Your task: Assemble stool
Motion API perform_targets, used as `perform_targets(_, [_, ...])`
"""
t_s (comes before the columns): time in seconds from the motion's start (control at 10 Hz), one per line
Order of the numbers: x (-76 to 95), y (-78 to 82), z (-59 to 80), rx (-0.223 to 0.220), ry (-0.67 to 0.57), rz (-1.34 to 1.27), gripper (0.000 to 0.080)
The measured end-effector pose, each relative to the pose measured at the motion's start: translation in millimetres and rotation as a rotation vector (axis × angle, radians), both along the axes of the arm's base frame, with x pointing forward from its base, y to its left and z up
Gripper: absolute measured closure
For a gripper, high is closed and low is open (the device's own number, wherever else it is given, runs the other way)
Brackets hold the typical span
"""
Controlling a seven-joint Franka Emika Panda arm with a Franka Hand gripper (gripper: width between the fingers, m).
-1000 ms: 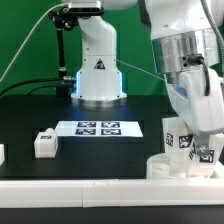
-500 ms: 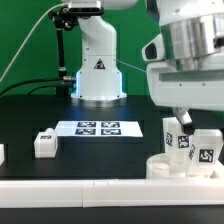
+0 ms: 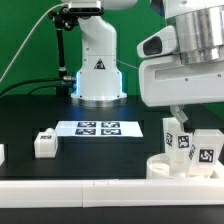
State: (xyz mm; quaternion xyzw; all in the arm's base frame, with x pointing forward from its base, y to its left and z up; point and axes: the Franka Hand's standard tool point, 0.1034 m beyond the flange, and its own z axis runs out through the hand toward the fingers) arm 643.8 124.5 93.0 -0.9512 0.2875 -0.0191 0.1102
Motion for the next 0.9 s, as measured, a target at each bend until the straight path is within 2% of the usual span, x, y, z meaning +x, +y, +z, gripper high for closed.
perform_targets(0.2, [4.2,-5.7,6.2,-0.046,-0.059,0.391,0.0150])
perform_targets(0.4, [3.2,-1.8,5.5,-0.070,-0.092,0.563,0.0150])
perform_targets(0.7, [3.9,-7.8,5.1,-0.100,-0.115,0.715,0.0150])
perform_targets(0.8, [4.1,-10.0,4.9,-0.118,-0.130,0.820,0.0150])
perform_targets(0.9, [3.5,-11.4,3.9,-0.154,-0.156,1.035,0.0150])
